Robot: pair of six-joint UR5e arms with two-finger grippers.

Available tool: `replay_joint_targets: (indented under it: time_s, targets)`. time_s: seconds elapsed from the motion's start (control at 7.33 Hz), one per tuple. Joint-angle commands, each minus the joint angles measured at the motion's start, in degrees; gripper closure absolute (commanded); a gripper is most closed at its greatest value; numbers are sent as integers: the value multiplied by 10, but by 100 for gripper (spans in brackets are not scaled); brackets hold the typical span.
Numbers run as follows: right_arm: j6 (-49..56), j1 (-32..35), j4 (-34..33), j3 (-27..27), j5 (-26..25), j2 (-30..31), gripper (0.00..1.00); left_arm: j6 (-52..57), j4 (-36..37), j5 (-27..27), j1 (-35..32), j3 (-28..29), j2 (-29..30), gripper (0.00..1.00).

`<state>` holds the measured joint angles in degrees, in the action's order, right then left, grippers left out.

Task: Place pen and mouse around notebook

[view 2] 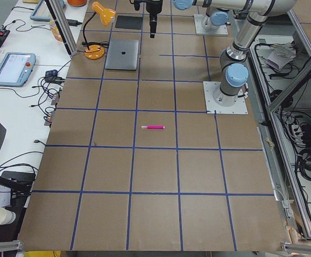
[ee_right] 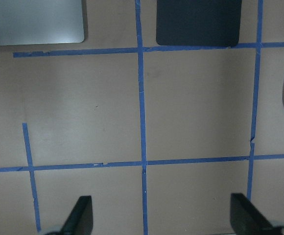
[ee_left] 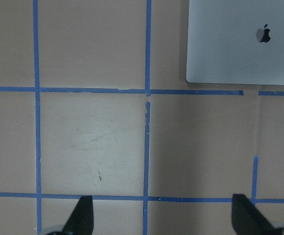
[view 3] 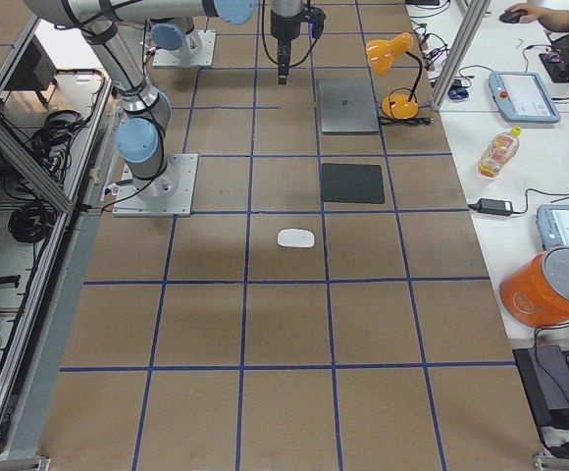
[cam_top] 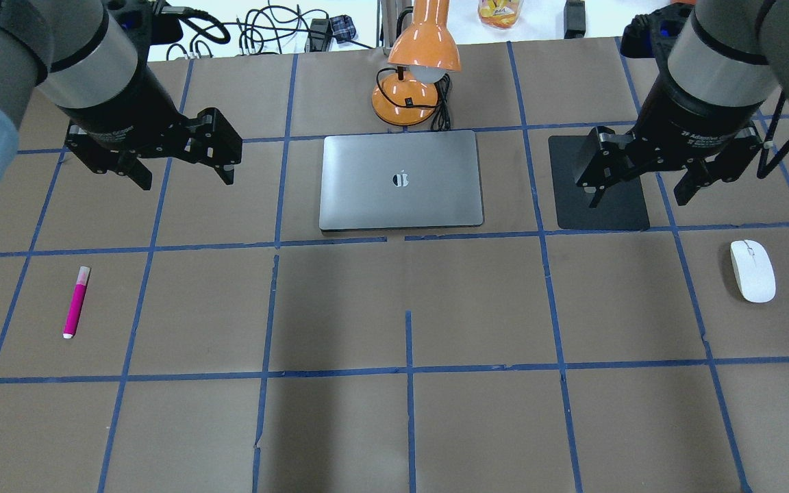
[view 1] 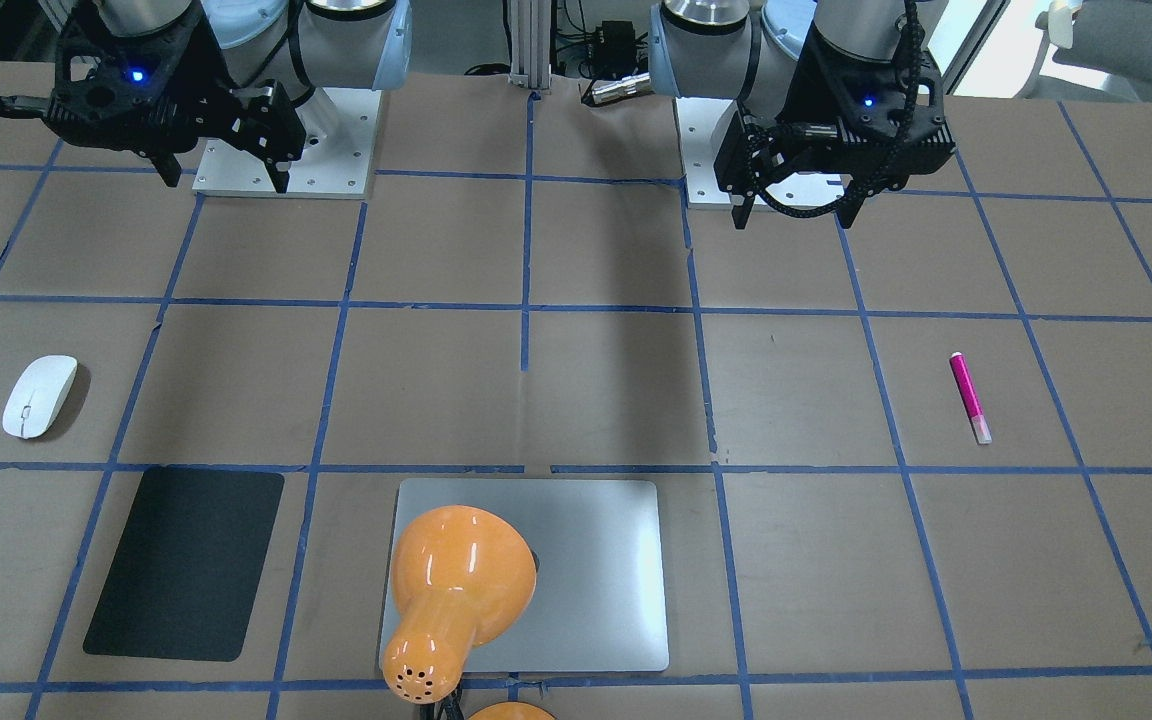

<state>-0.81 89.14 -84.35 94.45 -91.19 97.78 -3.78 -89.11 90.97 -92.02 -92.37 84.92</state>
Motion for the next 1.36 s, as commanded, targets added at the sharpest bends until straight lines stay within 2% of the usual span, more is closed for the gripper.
replay_joint_targets:
  time_s: [0.0,0.41,0.55,0.68,0.82,0.95,1.23]
  targets:
    - [5,-3,-5,5,3,-3,0,0,0,0,0,0,0,0]
    - [2,-12,-15,1,1,-4,0,40,-4,5,17,-4,2,0]
    - [4,-36,-24,1,1,-7,0,77,8,4,36,-29,4,0]
    - [17,-101,-32,8,1,-11,0,109,37,3,69,-61,7,0]
    - [55,-164,-53,15,1,-45,0,164,64,3,131,-98,18,0]
    - [98,-204,-112,16,-3,-80,0,201,107,-1,208,-141,34,0]
    - [176,-279,-157,16,1,-152,0,374,253,3,307,-225,68,0]
